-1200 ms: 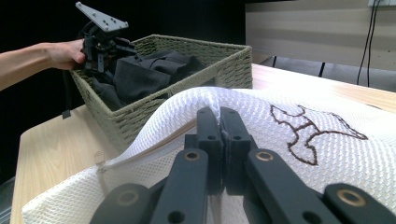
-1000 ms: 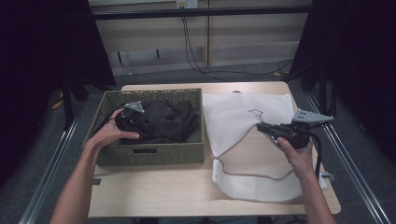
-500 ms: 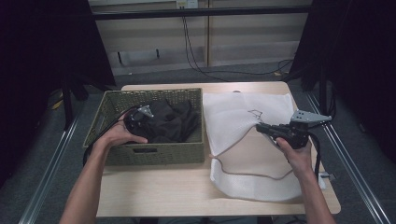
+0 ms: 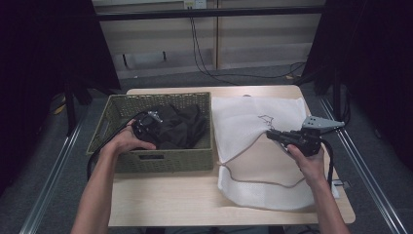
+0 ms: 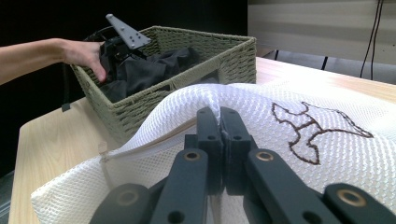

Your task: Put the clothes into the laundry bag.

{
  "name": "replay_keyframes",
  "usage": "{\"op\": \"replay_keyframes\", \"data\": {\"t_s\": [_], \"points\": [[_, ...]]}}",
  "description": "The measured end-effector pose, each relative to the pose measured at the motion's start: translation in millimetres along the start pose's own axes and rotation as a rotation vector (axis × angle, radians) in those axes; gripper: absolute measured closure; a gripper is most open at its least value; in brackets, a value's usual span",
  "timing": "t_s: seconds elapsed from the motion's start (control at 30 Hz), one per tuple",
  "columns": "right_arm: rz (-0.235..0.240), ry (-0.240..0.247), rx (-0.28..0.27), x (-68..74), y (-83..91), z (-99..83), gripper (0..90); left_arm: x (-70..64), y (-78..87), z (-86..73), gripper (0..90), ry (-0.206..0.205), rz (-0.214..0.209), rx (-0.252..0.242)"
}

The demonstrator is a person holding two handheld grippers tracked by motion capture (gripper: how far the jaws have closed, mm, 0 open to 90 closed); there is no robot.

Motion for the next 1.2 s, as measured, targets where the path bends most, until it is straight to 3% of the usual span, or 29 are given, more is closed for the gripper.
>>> {"op": "replay_keyframes", "data": {"t_s": [0.03, 0.07, 0.1, 0.13, 0.17, 0.2, 0.23, 0.27, 0.3, 0.33, 0.37, 0.53, 0.57, 0.6, 0.63, 0.67, 0.8, 0.83, 0.97, 1.0, 1.03, 1.07, 1.13, 1.2], "points": [[0.001, 0.002, -0.002, -0.1, -0.2, 0.1, 88.8, 0.4, 0.1, 1.1, 11.2, 0.017, -0.006, 0.014], [-0.001, 0.004, -0.002, -0.2, -0.1, 0.1, 88.8, 2.8, 1.5, 0.5, 13.0, -0.008, -0.01, 0.044], [-0.002, 0.004, -0.002, -0.2, 0.0, 0.1, 88.8, 1.2, 0.4, 2.9, 15.4, 0.025, -0.005, 0.034], [-0.002, 0.003, -0.001, -0.1, 0.2, 0.0, 88.8, 2.8, 1.8, 2.4, 17.3, -0.007, -0.02, 0.054], [-0.004, 0.003, -0.002, -0.3, 0.5, 0.2, 88.8, 1.6, 1.8, 3.6, 19.7, 0.017, -0.014, 0.042], [-0.005, 0.002, -0.004, -0.5, 0.5, 0.3, 88.8, 4.0, 3.5, 2.6, 24.0, -0.009, -0.01, 0.05], [-0.006, 0.003, -0.003, -0.8, 0.7, 0.3, 88.8, 2.6, 3.4, 2.4, 25.5, 0.017, -0.016, 0.037], [-0.004, 0.003, -0.004, -0.8, 0.7, 0.5, 88.8, 4.0, 5.1, 2.4, 27.6, 0.0, -0.006, 0.045], [-0.004, 0.003, -0.004, -1.1, 0.4, 0.6, 88.8, 1.8, 3.7, 4.7, 31.7, 0.038, 0.002, 0.014], [-0.006, 0.003, -0.005, -1.2, 0.3, 0.7, 88.8, 4.2, 7.0, 3.0, 32.6, 0.0, -0.009, 0.047], [-0.013, 0.007, -0.01, -1.3, 0.6, 1.2, 88.7, 3.0, 5.9, 5.9, 36.6, 0.026, -0.002, 0.009], [-0.014, 0.007, -0.01, -1.1, 1.5, 1.7, 88.7, 2.9, 10.5, 5.9, 47.1, 0.03, -0.019, -0.001], [-0.016, 0.007, -0.011, -1.1, 1.4, 1.7, 88.8, 4.6, 12.5, 4.2, 48.3, -0.009, -0.028, 0.021], [-0.014, 0.007, -0.01, -0.7, 1.3, 1.5, 88.8, 3.1, 12.0, 6.6, 49.0, 0.022, -0.012, -0.012], [-0.016, 0.006, -0.009, -0.8, 1.5, 1.3, 88.7, 3.2, 14.1, 6.0, 51.6, -0.019, -0.013, -0.006], [-0.016, 0.006, -0.009, -0.8, 1.5, 1.3, 88.7, 1.8, 14.5, 7.5, 51.6, -0.007, -0.001, -0.032], [-0.018, 0.001, -0.016, -2.5, 1.5, 2.1, 88.7, 3.0, 23.0, 8.1, 53.9, 0.013, 0.01, -0.057], [-0.02, 0.001, -0.013, -2.4, 1.5, 1.8, 88.7, 1.0, 23.8, 10.4, 53.8, 0.044, 0.001, -0.089], [-0.015, 0.0, -0.01, -2.3, 0.8, 1.0, 88.6, 1.9, 33.2, 12.9, 54.2, 0.056, 0.014, -0.139], [-0.016, -0.001, -0.01, -2.4, 0.8, 0.8, 88.7, 4.1, 37.4, 11.0, 54.3, 0.031, 0.005, -0.137], [-0.017, -0.001, -0.01, -2.9, 1.0, 0.7, 88.6, 2.0, 37.6, 13.4, 54.4, 0.071, 0.009, -0.172], [-0.016, 0.002, -0.011, -3.1, 1.0, 0.8, 88.6, 3.3, 40.3, 13.2, 54.6, 0.071, 0.022, -0.182], [-0.018, -0.002, -0.013, -3.4, 1.9, 0.8, 88.6, 1.8, 45.4, 16.9, 55.6, 0.103, 0.034, -0.262], [-0.018, -0.002, -0.014, -3.5, 2.9, 0.9, 88.5, 4.3, 59.2, 16.3, 66.4, 0.063, 0.034, -0.341]]}}
Point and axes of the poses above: each handheld gripper's, and its own axes: y roughly backward along the jaws, z roughly out of its top, x roughly to its left, the point moved 7 cm from there along -y, roughly forward along the jaws, and after that the axes turned 13 degrees about -y, right-handed, at the moved point
